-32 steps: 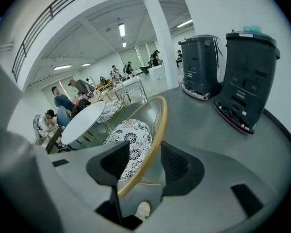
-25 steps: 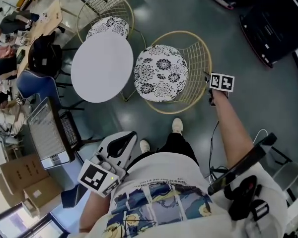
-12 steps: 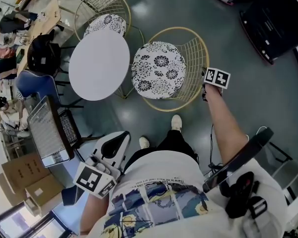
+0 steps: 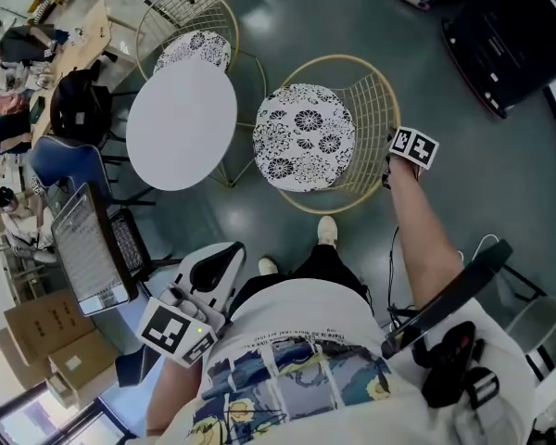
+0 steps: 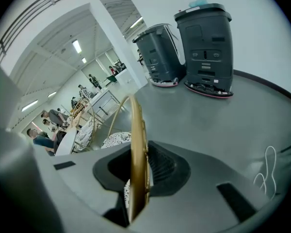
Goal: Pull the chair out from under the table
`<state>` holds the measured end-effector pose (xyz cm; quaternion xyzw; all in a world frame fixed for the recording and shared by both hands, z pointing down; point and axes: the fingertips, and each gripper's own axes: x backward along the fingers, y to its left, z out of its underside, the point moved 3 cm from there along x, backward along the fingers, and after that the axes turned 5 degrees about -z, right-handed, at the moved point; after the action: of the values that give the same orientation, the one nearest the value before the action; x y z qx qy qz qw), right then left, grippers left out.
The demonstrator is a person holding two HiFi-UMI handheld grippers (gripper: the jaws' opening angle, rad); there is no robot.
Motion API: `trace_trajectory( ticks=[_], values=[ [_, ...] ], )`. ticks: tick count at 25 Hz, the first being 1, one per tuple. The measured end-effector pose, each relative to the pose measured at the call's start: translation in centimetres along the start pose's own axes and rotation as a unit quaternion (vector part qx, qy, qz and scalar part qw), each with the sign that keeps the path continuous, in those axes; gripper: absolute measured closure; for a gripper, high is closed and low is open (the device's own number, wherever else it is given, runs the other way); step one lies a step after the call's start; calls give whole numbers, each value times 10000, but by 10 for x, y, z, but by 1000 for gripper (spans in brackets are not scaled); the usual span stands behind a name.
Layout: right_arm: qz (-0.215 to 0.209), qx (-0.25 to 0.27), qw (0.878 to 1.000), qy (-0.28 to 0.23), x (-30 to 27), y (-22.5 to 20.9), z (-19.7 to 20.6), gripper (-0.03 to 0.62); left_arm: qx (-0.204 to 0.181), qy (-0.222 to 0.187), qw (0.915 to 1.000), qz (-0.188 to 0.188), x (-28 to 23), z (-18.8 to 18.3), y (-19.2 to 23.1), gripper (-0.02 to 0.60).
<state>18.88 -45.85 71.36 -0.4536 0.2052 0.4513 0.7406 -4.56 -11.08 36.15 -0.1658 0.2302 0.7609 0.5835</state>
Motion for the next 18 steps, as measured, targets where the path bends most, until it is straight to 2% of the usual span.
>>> trace_trajectory(
  ticks=[3,6,12,18],
  values=[
    [172,-211,9995,-154,5,-3,12,528,-89,14,9998,167,8,9,17,574],
    [381,-396,9980,-301,1,5,24,528,-148,51,9992,375,18,16,58,574],
    [756,-547,9943,-512,7,8,10,533,-225,130,9967,768,17,-2,112,574],
    [1014,-678,9903,-666,19,25,20,534,-328,196,9933,1092,37,-3,176,574]
  ],
)
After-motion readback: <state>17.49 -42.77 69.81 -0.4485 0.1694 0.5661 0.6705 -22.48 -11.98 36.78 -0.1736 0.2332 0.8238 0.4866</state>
